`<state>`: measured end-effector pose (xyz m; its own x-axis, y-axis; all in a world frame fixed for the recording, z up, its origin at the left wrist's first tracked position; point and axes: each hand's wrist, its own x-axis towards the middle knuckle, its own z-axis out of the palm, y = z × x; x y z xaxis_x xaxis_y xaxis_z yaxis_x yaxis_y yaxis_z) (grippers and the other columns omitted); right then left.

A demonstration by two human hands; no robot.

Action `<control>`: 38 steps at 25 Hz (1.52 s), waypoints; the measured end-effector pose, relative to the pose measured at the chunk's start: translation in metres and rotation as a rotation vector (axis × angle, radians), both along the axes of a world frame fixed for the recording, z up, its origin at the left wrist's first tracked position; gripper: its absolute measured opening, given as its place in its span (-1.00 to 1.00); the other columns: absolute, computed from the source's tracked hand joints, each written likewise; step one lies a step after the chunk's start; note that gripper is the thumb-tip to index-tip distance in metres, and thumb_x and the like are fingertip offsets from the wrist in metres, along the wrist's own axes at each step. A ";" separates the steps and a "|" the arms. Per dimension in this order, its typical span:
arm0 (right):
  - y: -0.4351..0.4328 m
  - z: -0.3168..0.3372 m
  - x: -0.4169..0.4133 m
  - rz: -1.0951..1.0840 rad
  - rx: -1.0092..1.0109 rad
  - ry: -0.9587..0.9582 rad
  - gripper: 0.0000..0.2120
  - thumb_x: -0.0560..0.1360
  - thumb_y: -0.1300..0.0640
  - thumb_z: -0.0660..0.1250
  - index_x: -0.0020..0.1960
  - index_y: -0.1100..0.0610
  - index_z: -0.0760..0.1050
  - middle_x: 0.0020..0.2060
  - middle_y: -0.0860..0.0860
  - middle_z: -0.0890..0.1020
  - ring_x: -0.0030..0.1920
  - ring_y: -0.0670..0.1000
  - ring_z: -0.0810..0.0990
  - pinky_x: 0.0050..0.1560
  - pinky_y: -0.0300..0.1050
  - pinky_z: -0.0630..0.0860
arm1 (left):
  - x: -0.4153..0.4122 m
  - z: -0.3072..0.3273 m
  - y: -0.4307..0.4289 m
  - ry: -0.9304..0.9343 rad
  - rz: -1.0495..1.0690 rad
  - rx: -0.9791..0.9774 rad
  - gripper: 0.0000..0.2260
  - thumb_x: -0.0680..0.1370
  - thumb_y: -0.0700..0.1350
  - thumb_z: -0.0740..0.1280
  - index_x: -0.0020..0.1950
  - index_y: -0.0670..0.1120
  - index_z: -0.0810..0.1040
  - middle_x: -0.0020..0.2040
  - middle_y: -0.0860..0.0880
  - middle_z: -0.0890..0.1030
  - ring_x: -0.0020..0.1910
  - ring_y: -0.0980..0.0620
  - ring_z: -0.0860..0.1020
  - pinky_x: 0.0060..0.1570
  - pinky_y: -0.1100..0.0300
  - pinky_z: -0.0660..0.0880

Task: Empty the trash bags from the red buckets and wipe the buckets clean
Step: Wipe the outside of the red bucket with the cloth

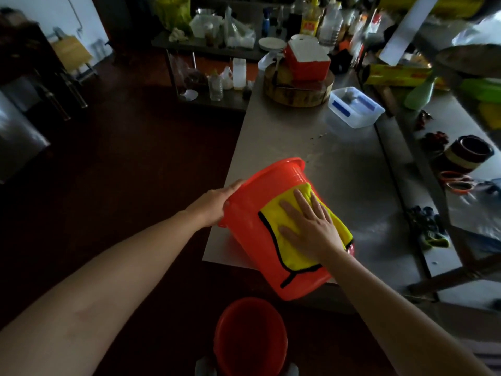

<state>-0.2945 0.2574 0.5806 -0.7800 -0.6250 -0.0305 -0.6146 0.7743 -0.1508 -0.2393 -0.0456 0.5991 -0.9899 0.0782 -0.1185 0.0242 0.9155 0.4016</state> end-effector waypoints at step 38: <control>0.075 -0.031 0.025 -0.026 -0.252 -0.109 -0.37 0.48 -0.55 -0.05 0.51 -0.51 -0.07 0.60 -0.30 -0.12 0.63 -0.04 -0.17 0.57 0.13 0.15 | -0.035 0.029 0.031 0.220 0.198 -0.001 -0.64 0.68 -0.09 0.23 0.49 -0.04 0.41 -0.04 0.03 0.43 -0.13 0.10 0.48 -0.08 0.27 0.41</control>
